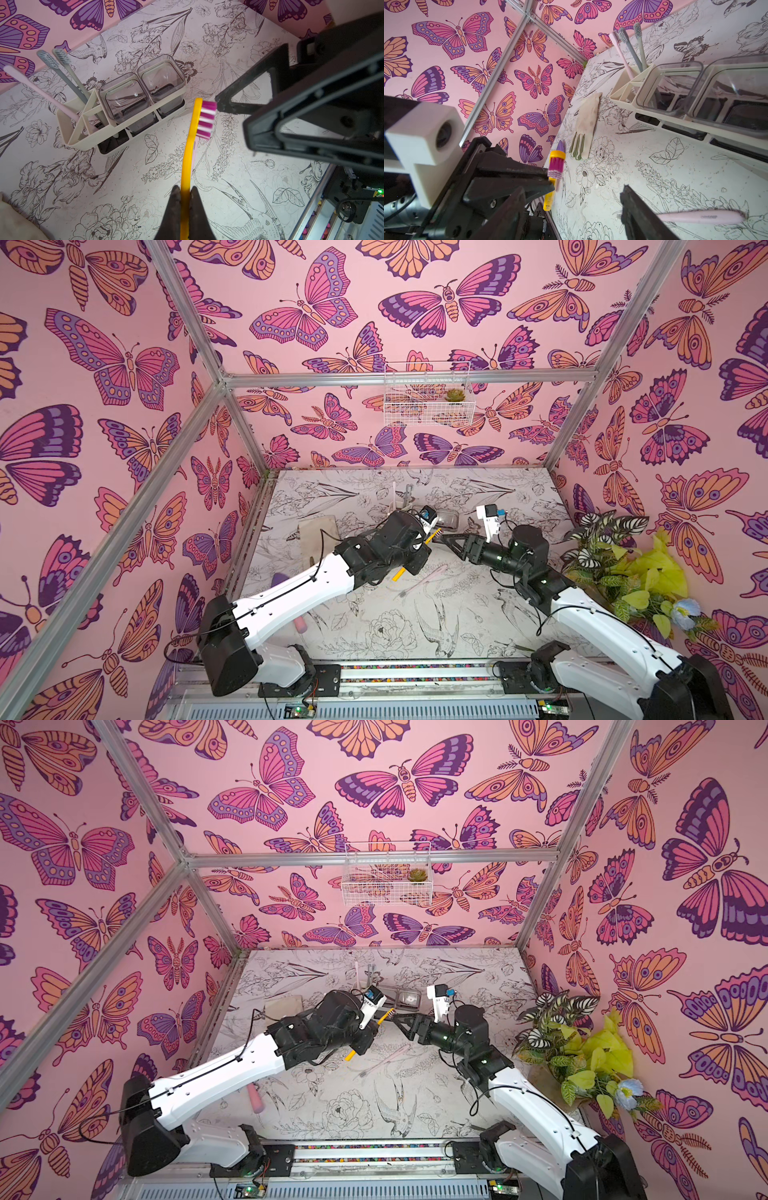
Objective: Place the toothbrush into the toothbrush holder
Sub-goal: Pick up the toothbrush from the center of the board.
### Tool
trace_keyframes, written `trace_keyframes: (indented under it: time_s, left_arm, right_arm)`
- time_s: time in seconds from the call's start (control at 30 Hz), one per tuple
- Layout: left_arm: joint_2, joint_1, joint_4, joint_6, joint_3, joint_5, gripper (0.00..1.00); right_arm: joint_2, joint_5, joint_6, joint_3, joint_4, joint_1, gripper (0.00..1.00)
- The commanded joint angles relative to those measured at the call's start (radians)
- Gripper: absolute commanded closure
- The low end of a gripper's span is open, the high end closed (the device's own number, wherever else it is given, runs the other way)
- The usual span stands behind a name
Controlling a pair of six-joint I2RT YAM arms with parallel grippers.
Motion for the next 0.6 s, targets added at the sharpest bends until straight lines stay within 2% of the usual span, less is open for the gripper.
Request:
trace_keyframes:
  time_s: [0.0,0.57]
  left_arm:
    - [0.026,0.004,0.021,-0.007,0.03,0.011,1.0]
    - [0.08,-0.015,0.048,-0.003,0.07,0.037,1.0]
  right_arm:
    - [0.023,0.001,0.008,0.044,0.037,0.016,0.27]
    - [0.1,0.037,0.062,0.06,0.099,0.021,0.33]
